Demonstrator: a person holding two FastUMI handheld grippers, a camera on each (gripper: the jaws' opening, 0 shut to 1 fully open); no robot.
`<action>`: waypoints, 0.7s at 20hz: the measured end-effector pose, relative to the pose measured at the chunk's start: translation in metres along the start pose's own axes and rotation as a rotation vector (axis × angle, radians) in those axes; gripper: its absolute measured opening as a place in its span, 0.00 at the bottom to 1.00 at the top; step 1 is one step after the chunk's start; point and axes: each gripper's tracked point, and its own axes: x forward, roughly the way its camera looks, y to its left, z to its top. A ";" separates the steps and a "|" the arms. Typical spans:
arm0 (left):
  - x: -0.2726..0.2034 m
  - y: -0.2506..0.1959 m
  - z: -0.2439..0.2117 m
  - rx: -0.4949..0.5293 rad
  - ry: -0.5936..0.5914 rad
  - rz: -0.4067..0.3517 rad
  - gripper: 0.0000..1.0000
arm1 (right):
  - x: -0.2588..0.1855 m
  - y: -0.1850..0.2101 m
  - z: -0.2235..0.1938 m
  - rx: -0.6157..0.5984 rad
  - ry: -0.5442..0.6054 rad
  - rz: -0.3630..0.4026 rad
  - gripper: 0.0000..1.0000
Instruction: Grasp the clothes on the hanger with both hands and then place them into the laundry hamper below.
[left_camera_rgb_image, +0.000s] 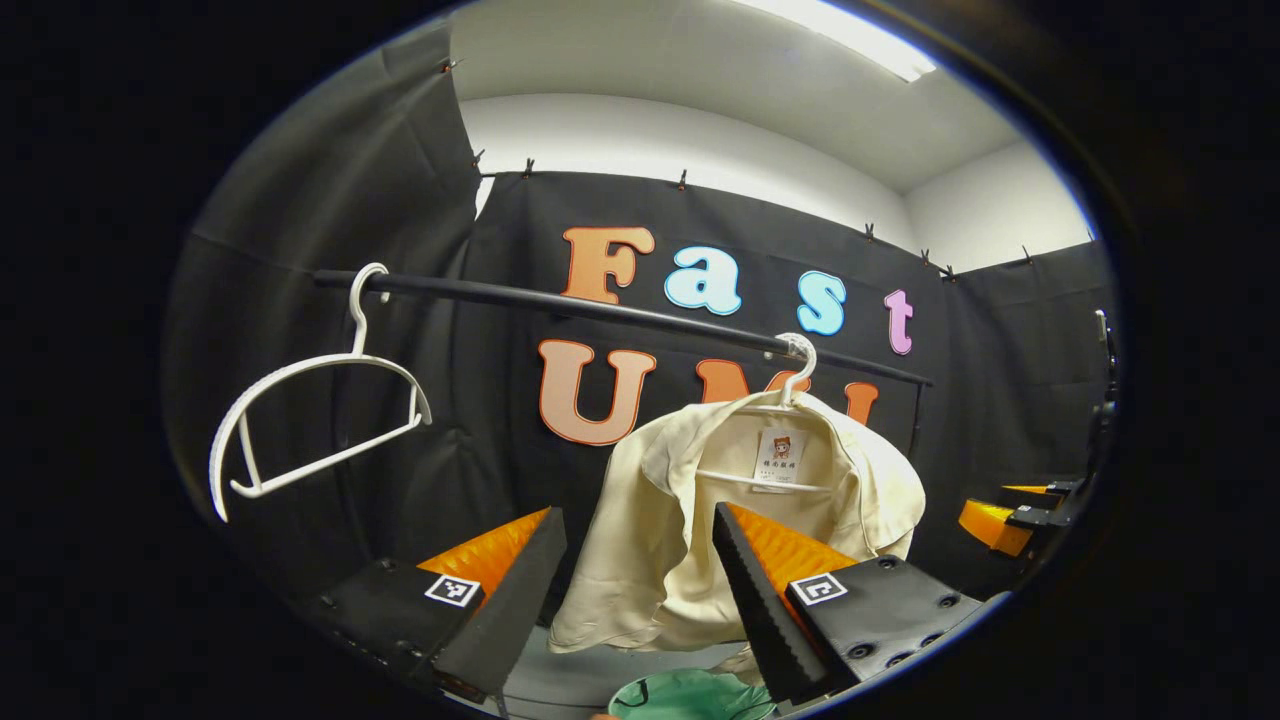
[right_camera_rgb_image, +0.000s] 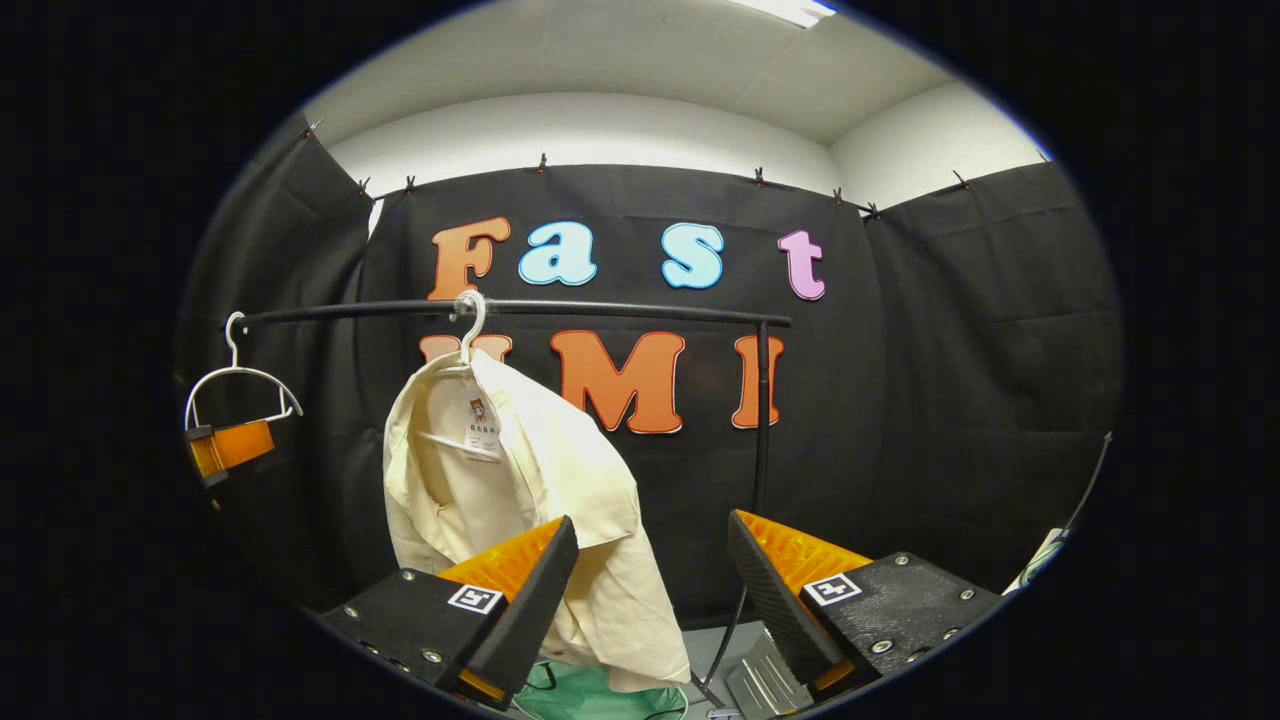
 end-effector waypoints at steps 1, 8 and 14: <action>0.000 0.001 0.000 0.001 0.001 0.000 0.96 | 0.000 0.001 -0.001 -0.002 0.003 0.002 0.94; 0.005 0.001 -0.004 0.008 0.005 -0.004 1.00 | 0.001 0.010 -0.009 -0.001 0.012 0.016 0.93; 0.015 -0.001 -0.016 0.016 0.024 -0.008 0.97 | 0.002 0.032 -0.025 -0.004 0.046 0.064 0.84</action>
